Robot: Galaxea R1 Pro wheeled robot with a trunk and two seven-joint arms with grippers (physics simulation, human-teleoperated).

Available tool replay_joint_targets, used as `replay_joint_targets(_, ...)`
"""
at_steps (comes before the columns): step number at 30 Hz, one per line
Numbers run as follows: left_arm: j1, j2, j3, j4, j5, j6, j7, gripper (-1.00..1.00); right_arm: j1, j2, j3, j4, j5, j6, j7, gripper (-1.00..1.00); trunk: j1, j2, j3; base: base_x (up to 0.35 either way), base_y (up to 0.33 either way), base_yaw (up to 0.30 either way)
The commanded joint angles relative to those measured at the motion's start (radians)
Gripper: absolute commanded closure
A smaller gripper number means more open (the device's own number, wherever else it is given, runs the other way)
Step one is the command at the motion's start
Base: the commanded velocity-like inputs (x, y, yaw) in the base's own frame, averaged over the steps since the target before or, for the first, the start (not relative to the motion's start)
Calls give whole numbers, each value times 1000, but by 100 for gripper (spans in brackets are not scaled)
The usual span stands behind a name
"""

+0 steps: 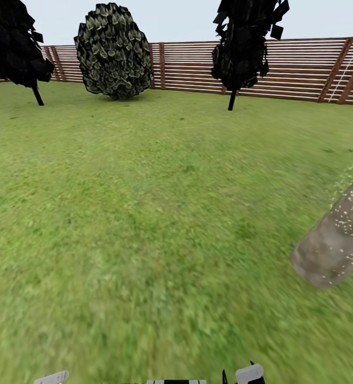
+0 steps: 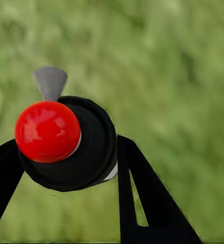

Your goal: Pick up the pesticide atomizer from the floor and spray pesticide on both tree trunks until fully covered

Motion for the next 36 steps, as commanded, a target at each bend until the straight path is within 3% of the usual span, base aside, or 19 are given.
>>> replay_joint_targets(1, 0, 0, 0, 0, 0, 0, 0, 100, 0, 0, 0, 0, 0, 0, 0, -100, 0, 0, 0, 0, 0, 286)
replay_joint_targets(9, 0, 0, 0, 0, 0, 1, 3, 100, 0, 2, 0, -1, -1, 0, -3, -100, 0, 0, 2, 0, 0, 286)
replay_joint_targets(15, 0, 0, 0, 0, 0, 1, 5, 100, 0, 3, 0, 1, -2, 0, -76, -100, 0, 0, 5, 0, 0, 286)
replay_joint_targets(36, 0, 0, 0, 0, 0, 1, 6, 100, 0, 3, 0, 1, 0, 0, -78, -100, 0, 0, 15, 0, 0, 286)
